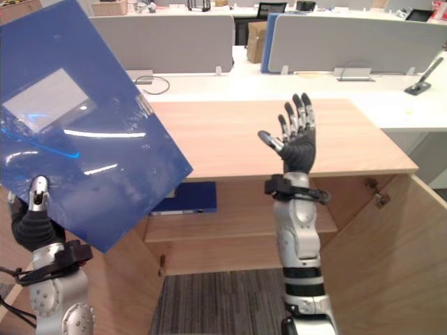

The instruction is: Walk over to the cabinet, pick up the folder, carry it to the office cabinet, place the folder inside the office cabinet, then close the office cabinet door

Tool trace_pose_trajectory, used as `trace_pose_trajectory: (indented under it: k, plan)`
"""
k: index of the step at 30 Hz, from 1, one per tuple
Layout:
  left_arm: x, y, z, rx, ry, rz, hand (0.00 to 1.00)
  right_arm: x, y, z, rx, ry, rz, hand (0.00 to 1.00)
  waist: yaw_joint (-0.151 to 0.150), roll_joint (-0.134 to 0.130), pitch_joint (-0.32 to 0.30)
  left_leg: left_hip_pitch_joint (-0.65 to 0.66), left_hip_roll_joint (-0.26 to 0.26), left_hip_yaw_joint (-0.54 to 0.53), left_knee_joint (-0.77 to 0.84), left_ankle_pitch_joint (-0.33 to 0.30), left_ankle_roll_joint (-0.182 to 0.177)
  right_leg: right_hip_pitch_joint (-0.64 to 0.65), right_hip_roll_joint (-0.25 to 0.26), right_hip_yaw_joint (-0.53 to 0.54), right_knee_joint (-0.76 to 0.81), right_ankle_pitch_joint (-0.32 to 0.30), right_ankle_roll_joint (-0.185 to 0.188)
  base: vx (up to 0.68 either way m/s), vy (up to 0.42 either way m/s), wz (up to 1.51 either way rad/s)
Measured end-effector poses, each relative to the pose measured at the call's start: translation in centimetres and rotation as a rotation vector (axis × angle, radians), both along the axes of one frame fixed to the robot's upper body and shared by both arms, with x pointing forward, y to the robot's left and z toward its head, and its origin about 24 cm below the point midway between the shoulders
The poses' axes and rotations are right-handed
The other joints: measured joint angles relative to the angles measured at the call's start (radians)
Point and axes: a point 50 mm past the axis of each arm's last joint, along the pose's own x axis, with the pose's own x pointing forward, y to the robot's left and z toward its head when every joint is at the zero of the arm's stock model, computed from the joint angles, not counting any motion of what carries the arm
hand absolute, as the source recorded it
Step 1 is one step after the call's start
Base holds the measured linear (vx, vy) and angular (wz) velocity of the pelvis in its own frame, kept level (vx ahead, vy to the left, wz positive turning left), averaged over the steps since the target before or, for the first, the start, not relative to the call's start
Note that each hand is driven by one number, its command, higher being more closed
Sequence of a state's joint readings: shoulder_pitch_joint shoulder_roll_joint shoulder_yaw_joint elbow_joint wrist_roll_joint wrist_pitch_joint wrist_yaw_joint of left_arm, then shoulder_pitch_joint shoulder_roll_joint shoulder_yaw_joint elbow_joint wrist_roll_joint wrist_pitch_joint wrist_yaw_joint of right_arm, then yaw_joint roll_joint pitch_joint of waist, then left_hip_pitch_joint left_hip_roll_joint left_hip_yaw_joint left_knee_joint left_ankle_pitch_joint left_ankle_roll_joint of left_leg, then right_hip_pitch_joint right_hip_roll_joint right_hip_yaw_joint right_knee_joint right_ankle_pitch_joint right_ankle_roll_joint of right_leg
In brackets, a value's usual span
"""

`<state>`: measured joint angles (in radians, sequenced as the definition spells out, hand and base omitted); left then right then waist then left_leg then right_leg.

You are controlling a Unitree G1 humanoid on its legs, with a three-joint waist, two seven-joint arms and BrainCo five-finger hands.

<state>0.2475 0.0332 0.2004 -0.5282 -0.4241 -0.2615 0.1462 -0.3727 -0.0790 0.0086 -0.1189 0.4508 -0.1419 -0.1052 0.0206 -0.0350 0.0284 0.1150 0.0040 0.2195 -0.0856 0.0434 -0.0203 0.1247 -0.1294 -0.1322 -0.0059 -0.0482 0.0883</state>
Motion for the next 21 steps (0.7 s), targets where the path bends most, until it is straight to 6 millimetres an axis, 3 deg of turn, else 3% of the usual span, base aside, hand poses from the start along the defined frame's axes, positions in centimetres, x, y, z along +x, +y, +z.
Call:
trace_pose_trajectory:
  k: [4, 9, 16, 21]
  plan:
    - [0.9, -1.5, 0.6, -0.012, -0.047, -0.097, 1.00, 0.4, 3.8, 2.1, -0.090, -0.082, 0.165, 0.00, 0.002, -0.001, 0.001, -0.001, 0.001, 0.000, 0.000, 0.000, 0.000, 0.000, 0.001, 0.000, -0.003, 0.000, 0.000, 0.00, 0.000, 0.00]
    - [1.7, -1.9, 1.7, 0.009, -0.100, -0.170, 1.00, 2.2, 6.5, 2.8, -0.150, -0.063, 0.296, 0.00, 0.012, -0.008, 0.005, -0.001, 0.001, -0.001, 0.000, 0.000, 0.000, 0.002, 0.001, 0.000, -0.002, 0.001, 0.000, 0.00, 0.000, 0.00]
    - [1.6, -1.0, 2.4, 0.062, -0.114, -0.155, 1.00, 4.4, 9.1, 4.3, -0.359, -0.036, 0.399, 0.00, 0.036, -0.010, 0.008, -0.002, 0.001, -0.003, 0.000, 0.000, 0.000, 0.001, 0.001, -0.001, -0.002, 0.004, -0.002, 0.00, 0.000, 0.00]
    - [1.6, -0.3, 2.7, 0.083, -0.124, -0.140, 1.00, 4.6, 10.2, 5.5, -0.491, -0.065, 0.458, 0.00, 0.042, -0.010, 0.008, -0.007, 0.001, -0.003, 0.000, 0.000, 0.000, -0.003, 0.001, -0.001, -0.002, 0.005, -0.002, 0.00, 0.000, 0.00]
